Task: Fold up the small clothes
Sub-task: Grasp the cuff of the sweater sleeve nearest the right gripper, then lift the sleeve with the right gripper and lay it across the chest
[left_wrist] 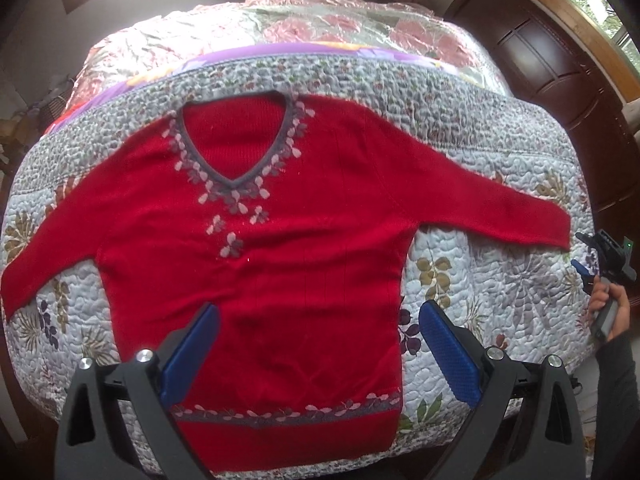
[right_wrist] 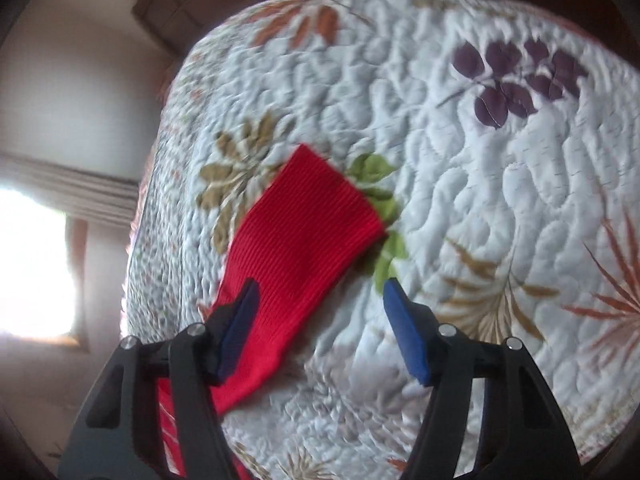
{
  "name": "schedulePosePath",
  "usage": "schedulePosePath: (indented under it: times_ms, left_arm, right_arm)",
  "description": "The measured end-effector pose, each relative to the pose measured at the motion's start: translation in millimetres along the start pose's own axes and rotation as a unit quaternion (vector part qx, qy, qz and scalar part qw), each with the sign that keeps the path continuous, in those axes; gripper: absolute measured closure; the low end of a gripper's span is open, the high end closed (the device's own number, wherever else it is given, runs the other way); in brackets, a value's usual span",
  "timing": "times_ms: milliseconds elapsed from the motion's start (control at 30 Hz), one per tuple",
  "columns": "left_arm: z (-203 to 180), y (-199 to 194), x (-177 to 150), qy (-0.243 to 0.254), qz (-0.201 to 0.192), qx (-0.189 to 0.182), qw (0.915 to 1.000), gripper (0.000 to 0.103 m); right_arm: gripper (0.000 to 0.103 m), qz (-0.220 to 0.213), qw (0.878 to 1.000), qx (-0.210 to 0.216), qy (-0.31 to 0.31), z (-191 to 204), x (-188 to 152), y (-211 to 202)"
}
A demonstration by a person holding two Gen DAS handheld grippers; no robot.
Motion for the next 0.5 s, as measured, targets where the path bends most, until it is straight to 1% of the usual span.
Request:
schedulePosePath:
  times_ms: [67, 133, 233, 367, 433, 467, 500]
  left_arm:
    - [-1.8, 1.2, -4.7, -0.002, 0.004, 0.004, 1.0, 0.004]
    - [-2.9, 2.2, -9.0, -0.004, 0.008, 0.008, 0.9999, 0.004]
    - [-3.2, 4.1, -13.8, -0.011, 0.013, 0.015, 0.9997, 0.004]
    - [-1.2, 6.6, -15.8, -0.022, 0.013, 0.021, 0.9995, 0.004]
    - [1.0, 8.4, -17.2, -0.031, 0.016, 0.022, 0.9991, 0.004]
    - [2.8, 9.3, -17.8, -0.037, 0.018, 0.022, 0.9989, 0.004]
    - [4.0, 9.5, -18.6, -0.042, 0.02, 0.022, 0.9987, 0.004]
  right_arm:
    - [0.04, 0.01, 0.999, 0.013, 0.034, -10.5, 3.8, 11.9]
    - [0.043, 0.014, 0.998, 0.027, 0.049, -11.9, 5.7, 18.7]
    - [0.052, 0.017, 0.997, 0.041, 0.057, -10.1, 11.3, 27.2]
    - [0.053, 0.018, 0.997, 0.047, 0.062, -3.6, 16.7, 37.9]
    - [0.057, 0.014, 0.997, 0.045, 0.068, -2.9, 18.8, 40.4]
    - [0.062, 0.011, 0.997, 0.04, 0.069, -2.3, 20.0, 41.2]
    - [0.071, 0.009, 0.997, 0.037, 0.068, -6.8, 22.3, 39.2]
Point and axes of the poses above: each gripper's, at about its wrist camera, not at the fingertips, and y roughly the way its jaws point, z to its left, x to its top, the point moved 5 cm from there along y, roughly the way its jaws point, and after that the axes turned 10 degrees about -z, right-handed, at the moved point
